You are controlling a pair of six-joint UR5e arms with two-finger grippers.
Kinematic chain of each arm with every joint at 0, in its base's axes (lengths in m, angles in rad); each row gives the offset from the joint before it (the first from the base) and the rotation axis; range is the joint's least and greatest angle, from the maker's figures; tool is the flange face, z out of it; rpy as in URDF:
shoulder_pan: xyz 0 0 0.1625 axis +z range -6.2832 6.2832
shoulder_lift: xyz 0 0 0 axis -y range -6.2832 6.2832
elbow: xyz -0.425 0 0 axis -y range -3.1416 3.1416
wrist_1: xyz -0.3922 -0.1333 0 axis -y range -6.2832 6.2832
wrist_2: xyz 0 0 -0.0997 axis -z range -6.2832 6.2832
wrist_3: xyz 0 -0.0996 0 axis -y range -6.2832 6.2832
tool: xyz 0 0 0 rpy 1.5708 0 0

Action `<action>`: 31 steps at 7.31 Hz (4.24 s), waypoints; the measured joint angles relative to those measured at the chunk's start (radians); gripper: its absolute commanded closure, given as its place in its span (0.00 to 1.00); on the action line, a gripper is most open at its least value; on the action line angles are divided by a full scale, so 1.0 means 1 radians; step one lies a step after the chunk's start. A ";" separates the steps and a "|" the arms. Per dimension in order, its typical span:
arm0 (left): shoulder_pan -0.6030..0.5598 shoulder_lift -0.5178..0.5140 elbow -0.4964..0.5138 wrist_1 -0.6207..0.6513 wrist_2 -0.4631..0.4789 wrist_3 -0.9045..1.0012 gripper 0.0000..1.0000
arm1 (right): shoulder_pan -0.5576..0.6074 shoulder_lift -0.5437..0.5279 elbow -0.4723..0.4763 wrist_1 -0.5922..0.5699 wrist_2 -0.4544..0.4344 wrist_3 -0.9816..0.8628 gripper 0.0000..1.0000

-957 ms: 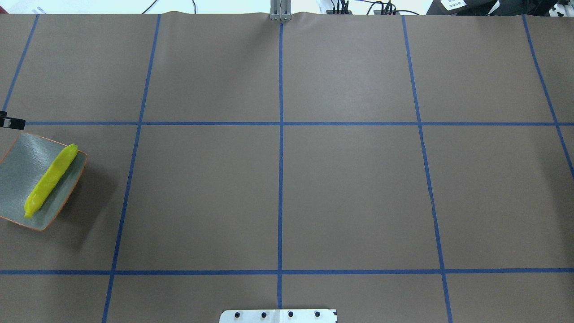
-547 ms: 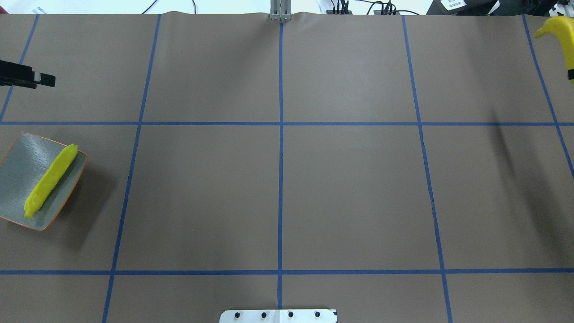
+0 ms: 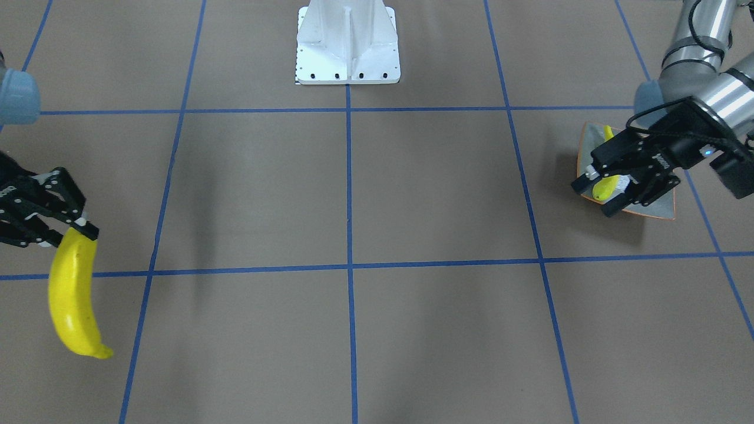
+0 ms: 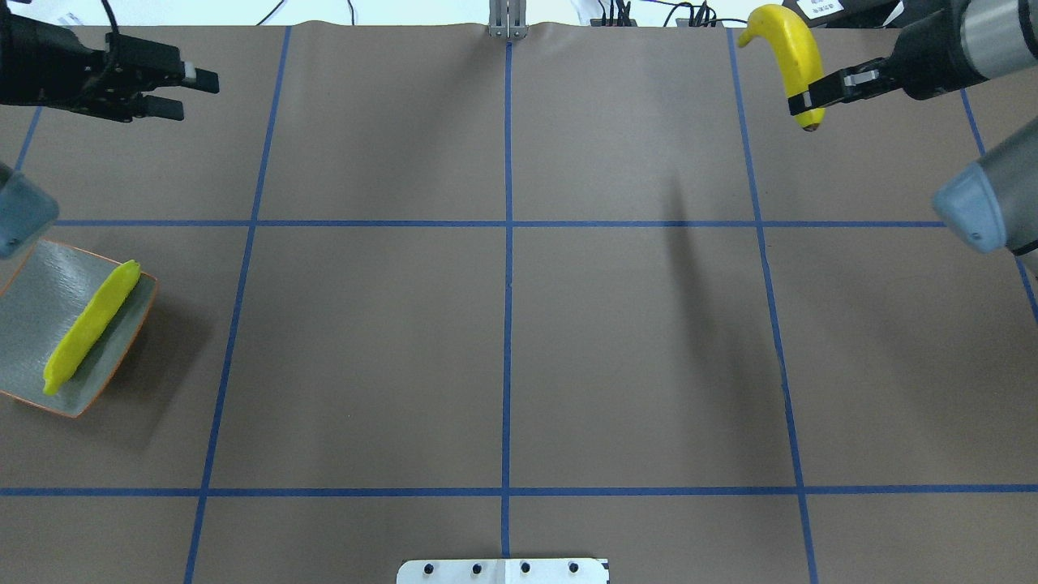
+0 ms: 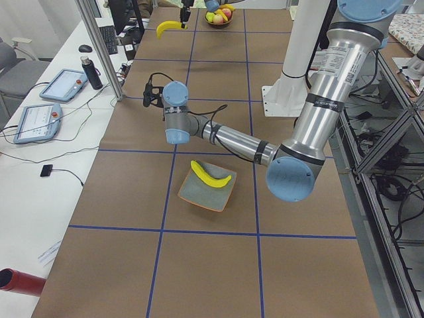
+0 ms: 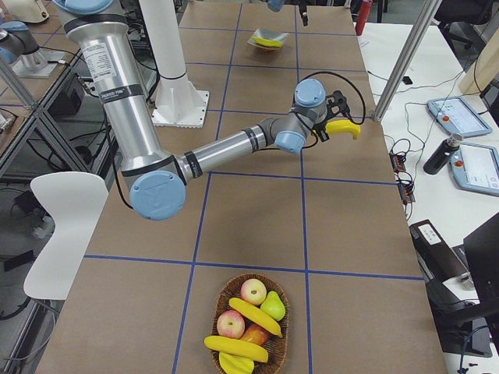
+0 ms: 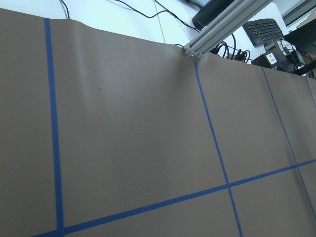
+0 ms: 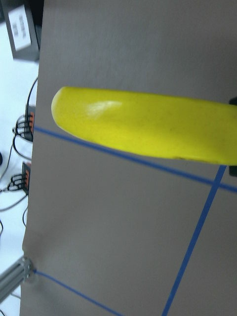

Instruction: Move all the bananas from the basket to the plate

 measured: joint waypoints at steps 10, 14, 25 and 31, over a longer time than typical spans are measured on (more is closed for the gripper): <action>0.286 -0.164 -0.070 -0.001 0.365 -0.609 0.00 | -0.540 0.263 0.126 0.000 -0.548 0.278 1.00; 0.320 -0.166 -0.083 0.000 0.365 -0.605 0.17 | -0.590 0.285 0.125 0.000 -0.603 0.277 1.00; 0.346 -0.093 -0.095 -0.077 0.380 -0.518 1.00 | -0.466 0.270 0.130 -0.012 -0.493 0.447 0.00; 0.276 0.439 -0.255 -0.067 0.287 0.041 1.00 | -0.135 0.083 0.130 -0.230 -0.196 0.144 0.00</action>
